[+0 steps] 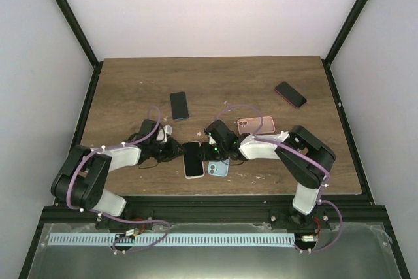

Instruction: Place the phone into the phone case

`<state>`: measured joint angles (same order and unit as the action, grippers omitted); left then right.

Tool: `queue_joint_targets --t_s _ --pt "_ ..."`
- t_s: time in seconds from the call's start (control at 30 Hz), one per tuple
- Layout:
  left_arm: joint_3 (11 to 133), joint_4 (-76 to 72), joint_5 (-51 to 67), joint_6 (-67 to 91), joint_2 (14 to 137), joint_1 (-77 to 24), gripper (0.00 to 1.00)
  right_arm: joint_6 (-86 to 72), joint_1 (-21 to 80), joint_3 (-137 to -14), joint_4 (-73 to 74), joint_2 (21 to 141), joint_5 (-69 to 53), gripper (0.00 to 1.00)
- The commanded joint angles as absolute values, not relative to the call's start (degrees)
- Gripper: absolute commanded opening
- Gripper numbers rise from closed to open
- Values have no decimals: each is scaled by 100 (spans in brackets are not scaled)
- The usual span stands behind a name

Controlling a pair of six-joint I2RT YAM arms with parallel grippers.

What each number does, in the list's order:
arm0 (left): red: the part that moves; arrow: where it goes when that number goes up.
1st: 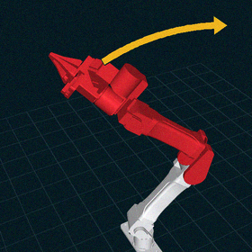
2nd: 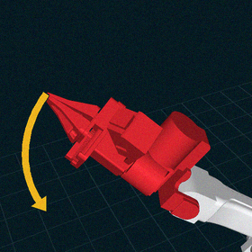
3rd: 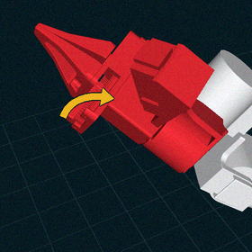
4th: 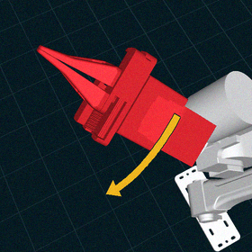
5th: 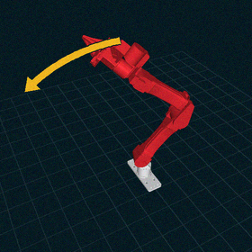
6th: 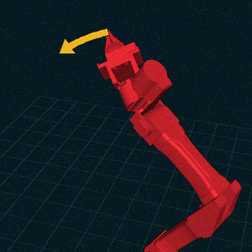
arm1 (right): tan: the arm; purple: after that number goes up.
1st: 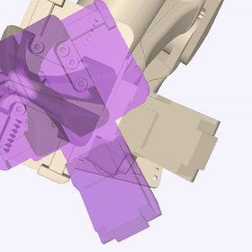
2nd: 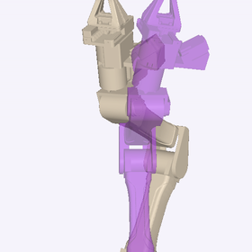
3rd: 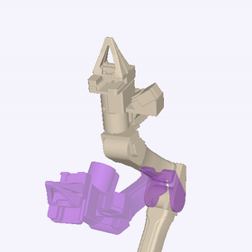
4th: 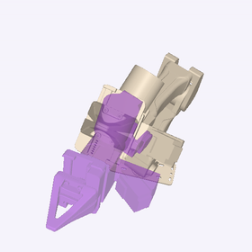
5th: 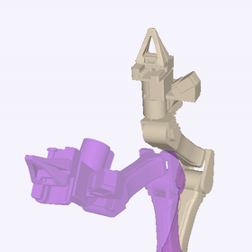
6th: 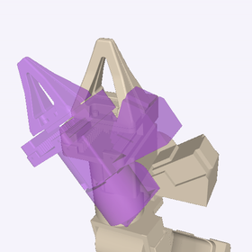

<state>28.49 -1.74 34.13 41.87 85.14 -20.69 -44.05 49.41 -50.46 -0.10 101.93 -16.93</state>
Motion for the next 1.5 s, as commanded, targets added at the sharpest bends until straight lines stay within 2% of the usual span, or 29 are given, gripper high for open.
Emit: queue_joint_targets --t_s 0.0,0.3,0.37,0.6,0.83,1.13,1.3,1.47 --pt "2890 399 3277 4143 8251 -2198 25 -4587 5001 -5086 -95 10137 -1695 29" --pt "2892 933 3080 3990 8033 -2197 43 -4886 5009 -4811 -100 10122 -1928 35" --pt "2758 750 3148 4004 8033 -2197 40 -4931 5009 -4781 -187 10181 -1992 36" --pt "2665 634 3244 3993 8212 -2195 18 -5100 5009 -4722 -918 10156 -2457 38" --pt "2456 627 3261 4159 8138 -2188 14 -5596 5001 -4438 -2058 10034 -3042 39" --pt "2181 448 3501 4460 7985 -2188 23 -6135 4997 -4278 -3131 10075 -3553 40" --pt "2123 527 3509 4504 7910 -2188 32 -6356 5001 -4044 -3678 9946 -3544 41" --pt "2051 507 3560 4601 7784 -2189 34 -6438 5001 -4039 -3816 10053 -3570 42"
